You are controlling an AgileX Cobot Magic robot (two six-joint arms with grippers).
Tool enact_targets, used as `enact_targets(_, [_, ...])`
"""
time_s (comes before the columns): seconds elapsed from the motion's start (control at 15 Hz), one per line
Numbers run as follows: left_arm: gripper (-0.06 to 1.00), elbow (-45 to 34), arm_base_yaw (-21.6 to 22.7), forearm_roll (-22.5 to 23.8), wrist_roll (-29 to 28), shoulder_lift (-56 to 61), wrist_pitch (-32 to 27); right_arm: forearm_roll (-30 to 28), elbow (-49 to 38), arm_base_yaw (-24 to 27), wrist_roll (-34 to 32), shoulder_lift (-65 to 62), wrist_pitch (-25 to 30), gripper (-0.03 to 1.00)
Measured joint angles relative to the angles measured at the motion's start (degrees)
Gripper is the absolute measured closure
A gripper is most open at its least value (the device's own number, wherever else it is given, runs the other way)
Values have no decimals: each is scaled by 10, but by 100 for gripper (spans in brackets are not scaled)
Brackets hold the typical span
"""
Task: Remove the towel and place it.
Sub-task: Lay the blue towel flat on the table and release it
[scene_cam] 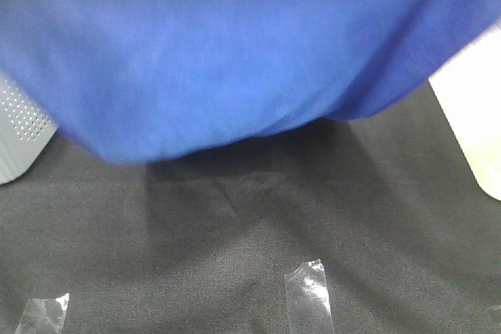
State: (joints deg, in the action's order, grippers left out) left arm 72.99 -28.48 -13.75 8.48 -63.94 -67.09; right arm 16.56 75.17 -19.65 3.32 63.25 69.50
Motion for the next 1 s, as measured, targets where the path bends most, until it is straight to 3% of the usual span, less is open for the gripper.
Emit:
enact_targets(0.2, [94,-88,0,-64,-1,57,7,19,-73,0,-33,-64,-1,97])
enact_targets(0.47, [94,-142,0,-81,-26,107,9,74,-171,0,-79,-146,-1,97])
enact_targets(1.0, [94,-246,0,-138,-32,111,2,103,-312,0,-105,-199,-9,97])
